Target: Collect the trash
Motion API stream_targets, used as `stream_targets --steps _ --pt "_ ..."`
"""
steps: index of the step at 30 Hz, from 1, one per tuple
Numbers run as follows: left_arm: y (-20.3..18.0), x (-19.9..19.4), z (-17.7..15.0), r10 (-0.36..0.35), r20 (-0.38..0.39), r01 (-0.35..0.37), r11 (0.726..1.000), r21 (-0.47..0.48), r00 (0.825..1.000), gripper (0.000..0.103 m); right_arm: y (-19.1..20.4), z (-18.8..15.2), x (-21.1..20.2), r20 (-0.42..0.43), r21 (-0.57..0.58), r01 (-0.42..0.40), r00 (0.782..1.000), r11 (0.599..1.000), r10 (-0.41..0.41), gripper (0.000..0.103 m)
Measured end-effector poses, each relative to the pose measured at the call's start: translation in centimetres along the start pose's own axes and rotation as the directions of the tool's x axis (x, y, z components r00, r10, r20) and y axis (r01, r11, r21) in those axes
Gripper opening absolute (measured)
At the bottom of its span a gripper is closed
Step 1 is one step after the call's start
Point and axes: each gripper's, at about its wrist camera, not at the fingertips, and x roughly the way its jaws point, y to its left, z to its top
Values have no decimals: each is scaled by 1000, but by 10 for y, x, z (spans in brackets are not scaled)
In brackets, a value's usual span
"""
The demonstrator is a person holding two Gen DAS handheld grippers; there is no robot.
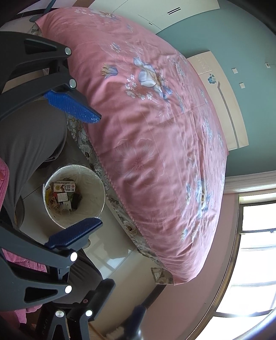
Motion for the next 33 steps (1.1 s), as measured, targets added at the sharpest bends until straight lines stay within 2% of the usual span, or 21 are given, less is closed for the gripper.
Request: stream_targets --steps 33 --pt "-5 -7 0 14 21 -14 1000 -8 1000 93 1 -5 8 -35 12 -25 999 1000 26 82"
